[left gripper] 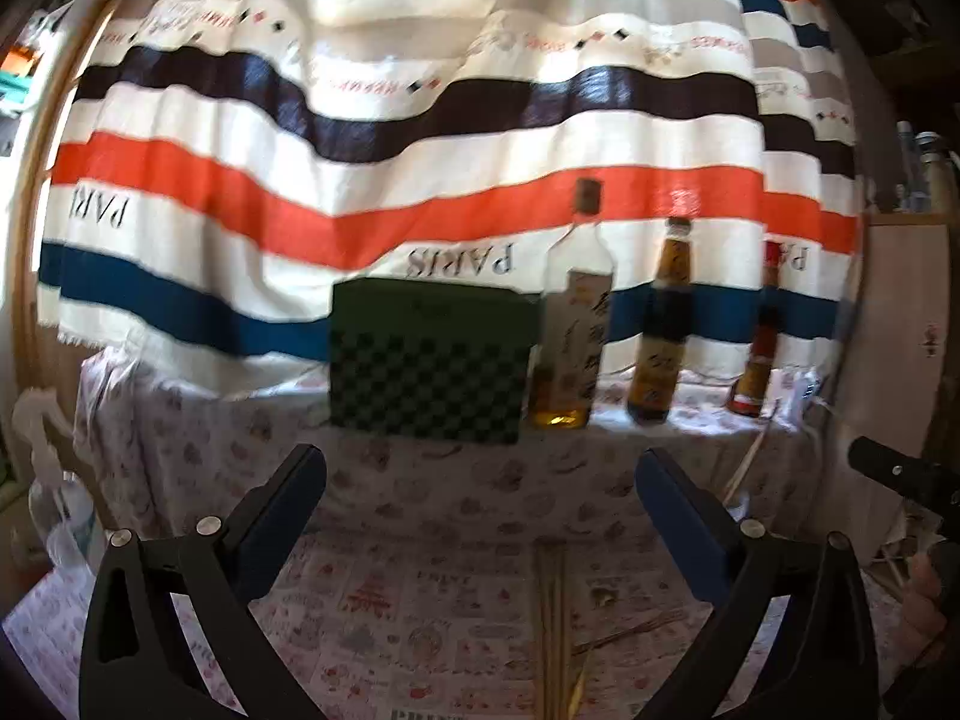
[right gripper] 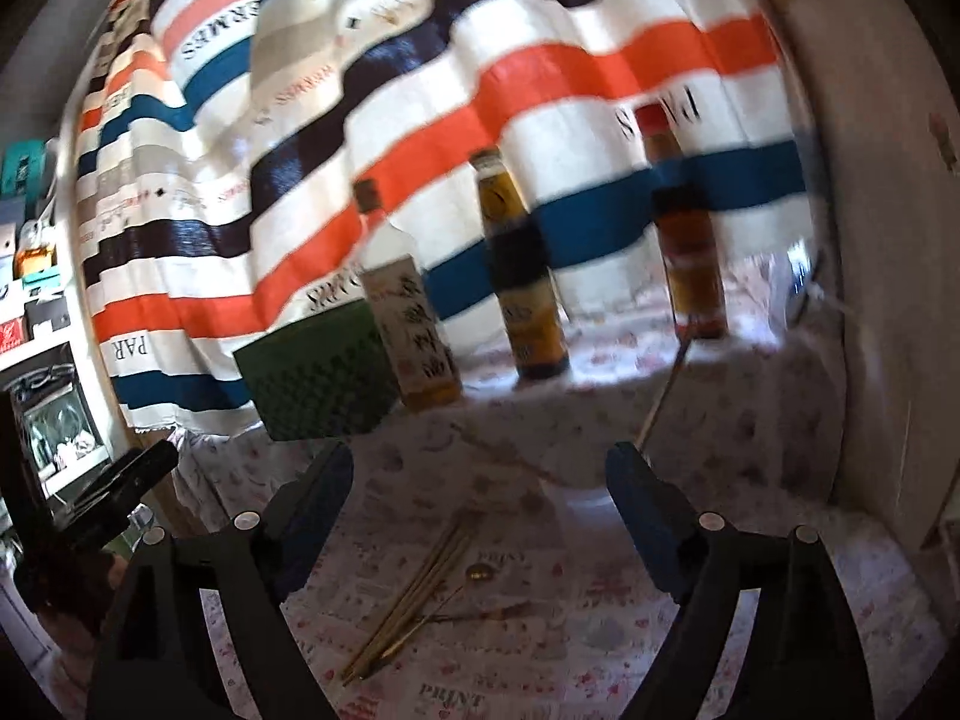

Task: Organize utensils
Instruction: 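Open both tools to drop the chopsticks into the white cup, then move both open tools back over the chopstick pile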

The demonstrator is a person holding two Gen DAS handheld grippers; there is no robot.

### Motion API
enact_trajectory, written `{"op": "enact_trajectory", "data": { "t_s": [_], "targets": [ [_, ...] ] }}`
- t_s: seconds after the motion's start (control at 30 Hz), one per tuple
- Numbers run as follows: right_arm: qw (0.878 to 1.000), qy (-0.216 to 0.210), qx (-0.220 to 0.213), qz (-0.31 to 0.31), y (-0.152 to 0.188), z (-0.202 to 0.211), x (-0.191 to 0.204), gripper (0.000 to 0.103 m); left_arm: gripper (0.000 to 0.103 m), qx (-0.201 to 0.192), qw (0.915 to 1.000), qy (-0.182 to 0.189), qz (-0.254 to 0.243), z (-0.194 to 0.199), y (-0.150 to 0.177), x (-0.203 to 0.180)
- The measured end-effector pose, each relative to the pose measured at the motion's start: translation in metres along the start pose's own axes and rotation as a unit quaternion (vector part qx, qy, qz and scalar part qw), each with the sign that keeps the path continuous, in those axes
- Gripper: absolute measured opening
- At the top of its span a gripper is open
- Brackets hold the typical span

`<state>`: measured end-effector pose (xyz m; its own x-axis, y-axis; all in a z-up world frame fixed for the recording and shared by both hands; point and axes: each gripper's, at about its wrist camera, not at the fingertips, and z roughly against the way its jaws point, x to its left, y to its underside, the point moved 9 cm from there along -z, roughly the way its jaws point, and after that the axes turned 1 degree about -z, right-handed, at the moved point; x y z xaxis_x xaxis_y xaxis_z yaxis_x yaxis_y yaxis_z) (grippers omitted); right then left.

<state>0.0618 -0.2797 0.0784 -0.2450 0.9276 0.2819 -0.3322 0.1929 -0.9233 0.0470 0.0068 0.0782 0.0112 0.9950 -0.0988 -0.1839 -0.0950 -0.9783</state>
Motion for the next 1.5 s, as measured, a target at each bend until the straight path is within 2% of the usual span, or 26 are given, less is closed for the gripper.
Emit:
{"op": "enact_trajectory", "data": {
  "t_s": [0.1, 0.13, 0.2, 0.3, 0.37, 0.47, 0.63, 0.77, 1.0, 1.13, 1.27, 1.5],
  "targets": [
    [1.0, 0.022, 0.003, 0.006, 0.01, -0.01, -0.012, 0.088, 0.102, 0.019, 0.9994, -0.028, -0.001, -0.015, 0.025, 0.009],
    [0.999, 0.036, 0.007, 0.007, 0.014, -0.015, -0.018, 0.088, 0.102, 0.044, 0.9985, -0.033, -0.003, -0.025, 0.037, 0.01],
    [0.998, 0.054, 0.021, 0.003, 0.022, -0.023, -0.027, 0.088, 0.102, 0.079, 0.9967, -0.018, 0.001, -0.039, 0.055, 0.011],
    [0.997, 0.039, 0.054, -0.027, 0.035, -0.036, -0.034, 0.087, 0.102, 0.118, 0.9924, -0.037, 0.001, -0.054, 0.079, 0.016],
    [0.996, 0.039, 0.066, -0.039, 0.042, -0.042, -0.038, 0.088, 0.102, 0.144, 0.9892, -0.024, 0.015, -0.06, 0.09, 0.016],
    [0.995, 0.062, 0.072, -0.04, 0.051, -0.052, -0.046, 0.087, 0.102, 0.156, 0.9872, -0.018, 0.03, -0.063, 0.099, 0.016],
    [0.992, 0.076, 0.094, -0.037, 0.065, -0.066, -0.054, 0.088, 0.102, 0.172, 0.9846, -0.026, 0.02, -0.071, 0.111, 0.019],
    [0.991, 0.079, 0.104, -0.03, 0.071, -0.071, -0.055, 0.087, 0.102, 0.179, 0.9837, -0.01, -0.006, -0.078, 0.116, 0.014],
    [0.989, 0.083, 0.119, -0.039, 0.078, -0.078, -0.061, 0.088, 0.102, 0.228, 0.9736, 0.009, -0.012, -0.089, 0.135, 0.007],
    [0.986, 0.099, 0.128, -0.039, 0.083, -0.085, -0.07, 0.087, 0.102, 0.26, 0.9648, 0.036, -0.019, -0.092, 0.146, -0.003],
    [0.983, 0.1, 0.146, -0.057, 0.09, -0.091, -0.078, 0.088, 0.102, 0.241, 0.9694, 0.045, -0.016, -0.087, 0.141, -0.007],
    [0.981, 0.102, 0.149, -0.07, 0.09, -0.092, -0.085, 0.088, 0.102, 0.267, 0.9626, 0.042, -0.015, -0.095, 0.152, -0.006]
  ]
}}
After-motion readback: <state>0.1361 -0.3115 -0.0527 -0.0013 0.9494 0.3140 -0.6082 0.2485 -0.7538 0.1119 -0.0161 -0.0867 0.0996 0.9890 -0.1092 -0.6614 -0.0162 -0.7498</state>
